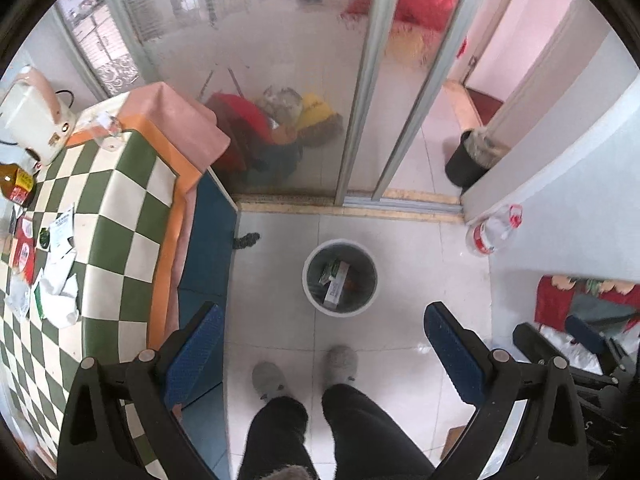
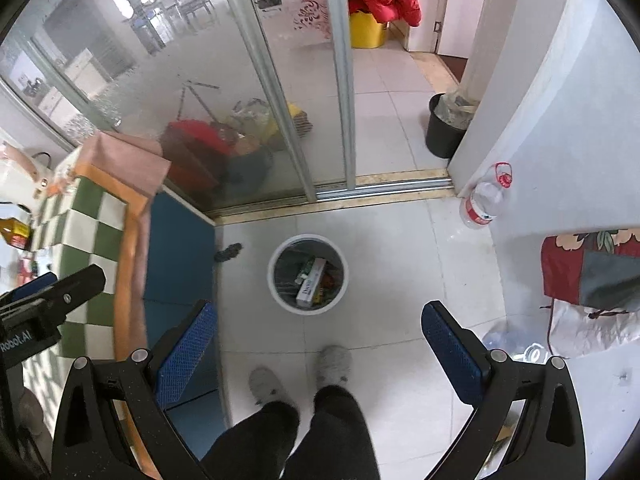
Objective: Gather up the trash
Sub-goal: 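Move both open tools back over the table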
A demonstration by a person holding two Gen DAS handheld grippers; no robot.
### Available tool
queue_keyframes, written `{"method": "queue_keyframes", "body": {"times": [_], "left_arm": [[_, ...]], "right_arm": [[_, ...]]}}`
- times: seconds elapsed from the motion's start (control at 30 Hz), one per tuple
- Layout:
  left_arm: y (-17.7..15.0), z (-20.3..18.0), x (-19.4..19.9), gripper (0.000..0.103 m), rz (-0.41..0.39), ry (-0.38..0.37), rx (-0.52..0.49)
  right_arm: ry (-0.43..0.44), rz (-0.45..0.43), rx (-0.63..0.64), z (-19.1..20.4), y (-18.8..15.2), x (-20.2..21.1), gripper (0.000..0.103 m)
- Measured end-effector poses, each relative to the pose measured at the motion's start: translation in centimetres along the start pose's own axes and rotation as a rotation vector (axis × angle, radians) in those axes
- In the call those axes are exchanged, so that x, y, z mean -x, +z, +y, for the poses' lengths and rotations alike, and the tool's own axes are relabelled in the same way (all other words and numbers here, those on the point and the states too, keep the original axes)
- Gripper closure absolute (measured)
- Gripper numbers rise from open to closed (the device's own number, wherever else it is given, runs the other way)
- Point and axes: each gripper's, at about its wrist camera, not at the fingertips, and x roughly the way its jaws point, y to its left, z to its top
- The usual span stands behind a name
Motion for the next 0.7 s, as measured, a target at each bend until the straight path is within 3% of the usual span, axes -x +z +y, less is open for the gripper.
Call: {"method": "queue_keyframes", "body": {"times": [0.17, 0.33, 0.5, 0.7], "left_arm": [[1.0, 2.9, 2.2, 0.000, -0.045, -0.004, 0.071], [2.1, 10.9, 3.9, 0.000, -0.087, 0.033, 0.214], [0.6, 23.9, 5.8, 0.000, -0.106, 0.168, 0.383], [-5.6, 41.3, 4.5, 0.001, -0.023, 0.313, 0.638]], "right_arm": [[0.031, 0.002, 0.015, 1.2, 1.2, 2.1, 0.000], [0.080, 0.014, 0.077, 6.1, 3.3, 2.0, 0.000], [0.183, 0.042, 0.177, 16.2, 4.8, 0.7, 0.000], [0.303, 0.139, 0.362, 33.6, 4.0, -3.1, 0.000]]}}
